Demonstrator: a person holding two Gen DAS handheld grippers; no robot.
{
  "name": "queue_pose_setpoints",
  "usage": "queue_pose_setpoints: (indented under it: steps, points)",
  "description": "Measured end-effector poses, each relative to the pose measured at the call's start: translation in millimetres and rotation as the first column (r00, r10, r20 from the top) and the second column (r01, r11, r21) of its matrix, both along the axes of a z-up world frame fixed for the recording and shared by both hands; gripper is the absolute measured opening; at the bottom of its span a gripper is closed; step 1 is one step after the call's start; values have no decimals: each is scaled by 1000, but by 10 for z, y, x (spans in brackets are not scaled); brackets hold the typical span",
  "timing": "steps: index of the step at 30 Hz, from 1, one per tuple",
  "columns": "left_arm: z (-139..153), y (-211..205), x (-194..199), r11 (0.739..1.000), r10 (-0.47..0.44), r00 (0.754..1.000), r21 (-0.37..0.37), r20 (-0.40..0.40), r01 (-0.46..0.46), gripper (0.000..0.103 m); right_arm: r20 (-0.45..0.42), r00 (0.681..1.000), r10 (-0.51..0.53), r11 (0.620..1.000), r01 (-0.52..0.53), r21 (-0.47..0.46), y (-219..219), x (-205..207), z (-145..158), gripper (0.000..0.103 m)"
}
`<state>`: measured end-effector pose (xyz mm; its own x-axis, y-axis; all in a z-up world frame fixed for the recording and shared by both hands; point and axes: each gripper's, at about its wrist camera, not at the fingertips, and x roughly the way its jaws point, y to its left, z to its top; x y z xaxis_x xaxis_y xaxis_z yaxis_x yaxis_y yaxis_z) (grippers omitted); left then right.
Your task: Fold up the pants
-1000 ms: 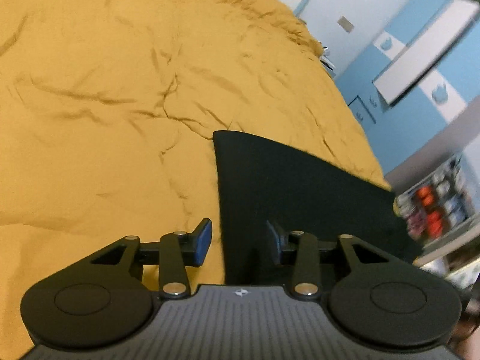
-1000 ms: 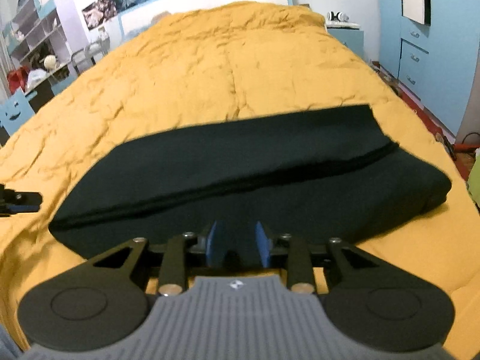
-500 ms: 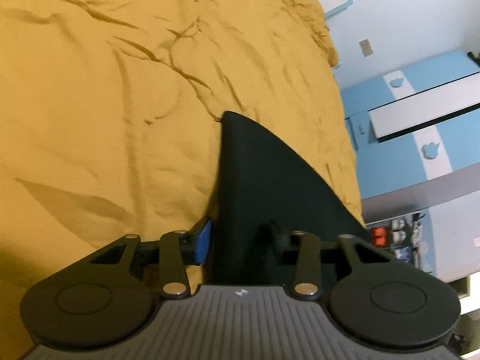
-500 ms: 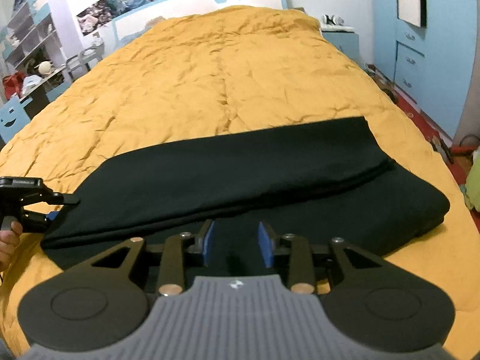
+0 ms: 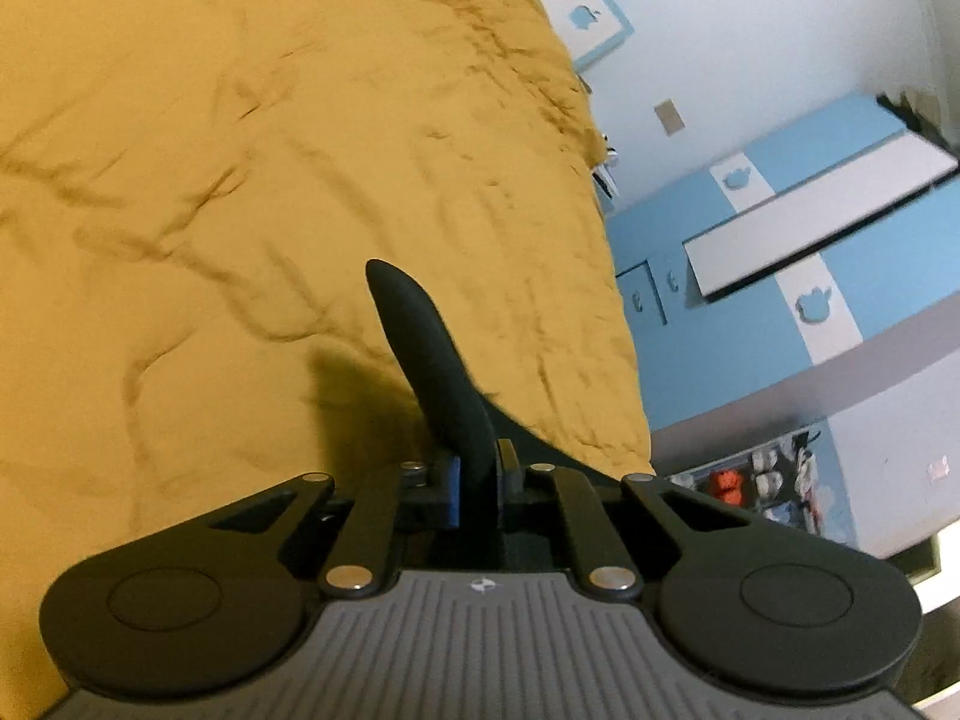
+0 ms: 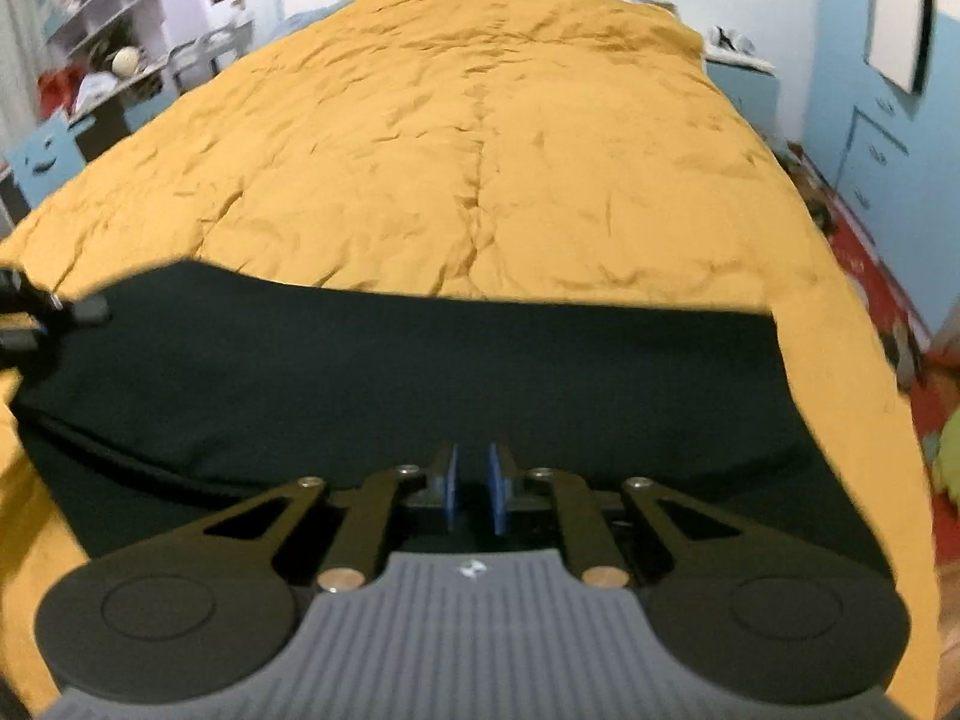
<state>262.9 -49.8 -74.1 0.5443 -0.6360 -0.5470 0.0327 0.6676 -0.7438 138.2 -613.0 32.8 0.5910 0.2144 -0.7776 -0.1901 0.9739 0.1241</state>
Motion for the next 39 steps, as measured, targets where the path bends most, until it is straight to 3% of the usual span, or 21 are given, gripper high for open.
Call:
queue_pose_setpoints:
  steps: [3, 6, 11, 16, 22, 26, 32, 39]
  points:
    - [237, -190, 47, 999, -32, 999, 45, 14, 31, 9, -6, 999, 36, 998, -36, 46, 69, 109, -47, 6]
    - [450, -387, 75, 996, -60, 998, 74, 36, 58, 9, -40, 999, 30, 999, -29, 22, 174, 155, -221, 0]
    - [741, -719, 132, 990, -99, 994, 103, 55, 93, 9, -88, 996, 26, 999, -23, 31, 194, 168, -471, 0]
    - [1018, -1125, 190, 985, -122, 992, 129, 40, 116, 9, -3, 1000, -30, 994, 30, 108, -105, 16, -187, 0]
    - [1245, -1891, 241, 970, -176, 984, 169, 7, 172, 8, 80, 982, -172, 981, 164, 104, -798, -379, 102, 0]
    - [1136, -2507, 268, 957, -222, 974, 178, -52, 227, 8, 125, 960, -249, 965, 236, 114, -1190, -594, 200, 0]
    - [688, -3263, 325, 924, -267, 956, 249, -125, 290, 8, 151, 943, -296, 948, 271, 167, -1504, -782, 209, 0]
    - [204, -3561, 432, 896, -322, 920, 241, -223, 372, 10, 138, 941, -308, 942, 281, 184, -1588, -806, 149, 0]
